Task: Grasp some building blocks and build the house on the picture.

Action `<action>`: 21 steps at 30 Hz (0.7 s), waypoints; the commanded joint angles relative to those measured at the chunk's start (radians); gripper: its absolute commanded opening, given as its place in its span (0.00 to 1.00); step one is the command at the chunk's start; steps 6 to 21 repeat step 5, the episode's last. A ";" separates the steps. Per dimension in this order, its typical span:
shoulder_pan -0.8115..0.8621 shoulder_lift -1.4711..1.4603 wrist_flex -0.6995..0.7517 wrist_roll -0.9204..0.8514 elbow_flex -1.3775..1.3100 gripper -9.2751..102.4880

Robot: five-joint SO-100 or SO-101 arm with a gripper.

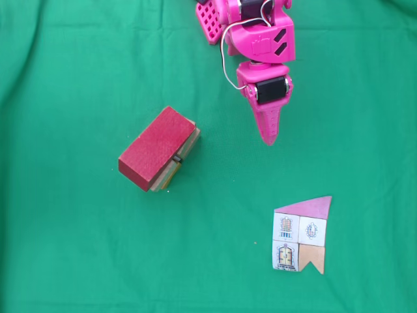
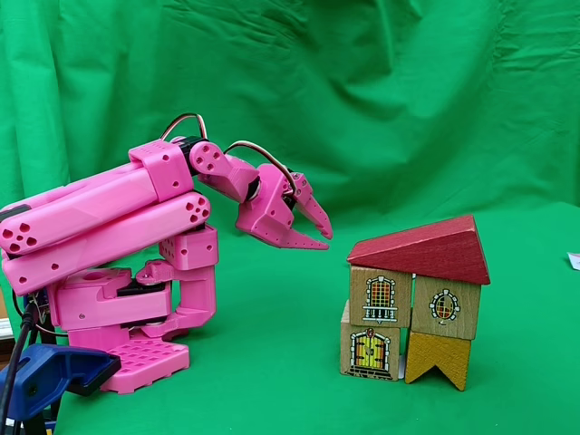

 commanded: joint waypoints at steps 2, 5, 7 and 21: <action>-0.003 0.018 0.002 0.009 0.015 0.08; -0.003 0.018 0.002 0.009 0.015 0.08; -0.003 0.018 0.002 0.009 0.015 0.08; -0.003 0.018 0.002 0.009 0.015 0.08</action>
